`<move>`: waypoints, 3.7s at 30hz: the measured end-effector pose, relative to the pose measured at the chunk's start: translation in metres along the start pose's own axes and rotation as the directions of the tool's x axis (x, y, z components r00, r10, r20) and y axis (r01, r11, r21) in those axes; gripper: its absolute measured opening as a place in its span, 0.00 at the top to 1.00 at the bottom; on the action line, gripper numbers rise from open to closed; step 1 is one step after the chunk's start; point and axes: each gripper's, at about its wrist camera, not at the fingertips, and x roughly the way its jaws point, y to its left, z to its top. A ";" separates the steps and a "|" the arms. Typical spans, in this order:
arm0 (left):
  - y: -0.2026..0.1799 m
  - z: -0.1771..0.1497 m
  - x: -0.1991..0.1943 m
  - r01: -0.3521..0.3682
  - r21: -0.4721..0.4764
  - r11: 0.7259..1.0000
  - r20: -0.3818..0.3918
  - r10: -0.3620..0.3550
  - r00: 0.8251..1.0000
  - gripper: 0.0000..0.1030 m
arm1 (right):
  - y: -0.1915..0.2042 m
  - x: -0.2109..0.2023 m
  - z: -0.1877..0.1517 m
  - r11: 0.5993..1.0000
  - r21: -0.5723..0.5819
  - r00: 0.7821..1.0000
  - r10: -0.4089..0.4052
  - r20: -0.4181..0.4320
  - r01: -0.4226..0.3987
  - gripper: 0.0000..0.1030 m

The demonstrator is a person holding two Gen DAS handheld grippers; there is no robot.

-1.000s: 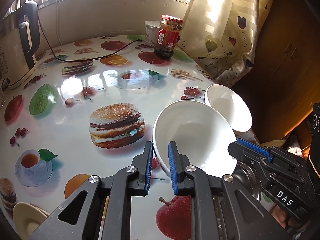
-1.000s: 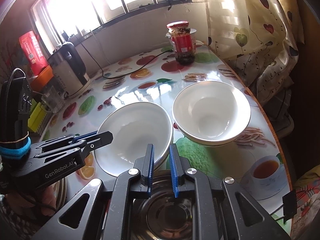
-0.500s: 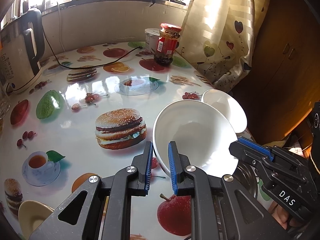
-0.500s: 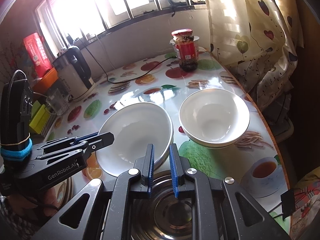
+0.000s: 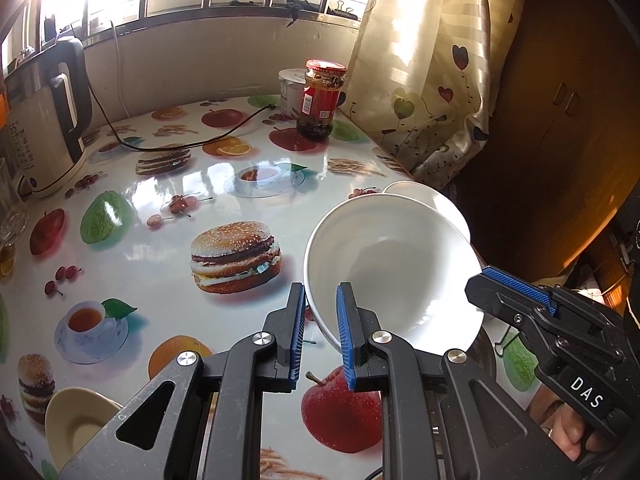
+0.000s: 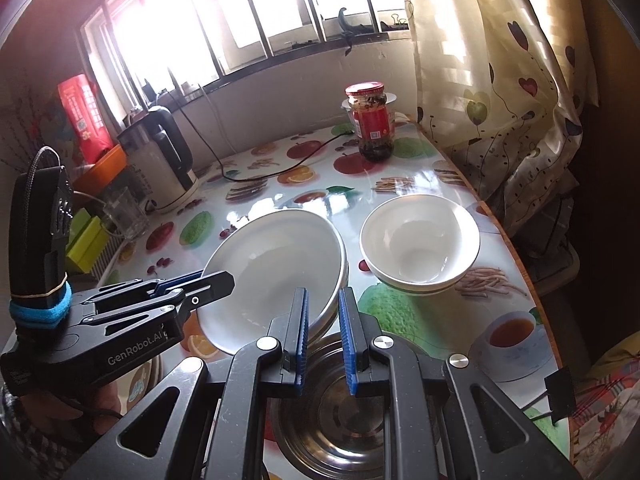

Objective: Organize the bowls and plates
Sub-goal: 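Lift the white bowl with both grippers and lower it into the stainless steel bowl, then hold the white bowl seated in the steel bowl with both grippers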

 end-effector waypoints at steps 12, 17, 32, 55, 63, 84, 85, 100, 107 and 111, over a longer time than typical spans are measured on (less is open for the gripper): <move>-0.022 -0.012 -0.009 0.031 0.024 0.999 -0.008 -0.031 0.999 0.84 | -0.005 -0.031 -0.013 0.999 0.010 0.999 -0.040 0.018 0.040 0.85; -0.029 -0.017 -0.009 0.036 0.035 0.999 -0.014 -0.036 0.999 0.84 | -0.008 -0.037 -0.019 0.998 0.013 0.998 -0.054 0.018 0.054 0.85; -0.052 -0.034 0.003 0.059 0.079 0.995 -0.063 -0.055 0.997 0.84 | -0.024 -0.049 -0.041 0.995 0.050 0.996 -0.089 0.000 0.089 0.85; -0.066 -0.048 0.022 0.071 0.093 0.993 -0.125 -0.059 0.990 0.84 | -0.041 -0.044 -0.062 0.989 0.101 0.994 -0.101 -0.048 0.105 0.85; -0.067 -0.050 0.024 0.059 0.098 0.993 -0.128 -0.046 0.991 0.84 | -0.041 -0.041 -0.066 0.989 0.103 0.994 -0.097 -0.056 0.103 0.85; -0.070 -0.051 0.021 0.049 0.116 0.992 -0.121 -0.034 0.992 0.84 | -0.042 -0.040 -0.066 0.989 0.104 0.994 -0.095 -0.059 0.101 0.85; -0.070 -0.051 0.022 0.048 0.117 0.992 -0.122 -0.033 0.992 0.84 | -0.042 -0.040 -0.066 0.989 0.105 0.994 -0.095 -0.060 0.101 0.85; -0.071 -0.050 0.023 0.040 0.119 0.992 -0.125 -0.025 0.992 0.83 | -0.040 -0.041 -0.069 0.989 0.113 0.994 -0.094 -0.062 0.101 0.84; -0.071 -0.051 0.023 0.043 0.119 0.992 -0.124 -0.028 0.992 0.83 | -0.040 -0.041 -0.068 0.988 0.114 0.993 -0.096 -0.063 0.103 0.83; -0.071 -0.051 0.023 0.041 0.121 0.992 -0.125 -0.026 0.992 0.81 | -0.041 -0.040 -0.068 0.988 0.114 0.993 -0.095 -0.064 0.102 0.83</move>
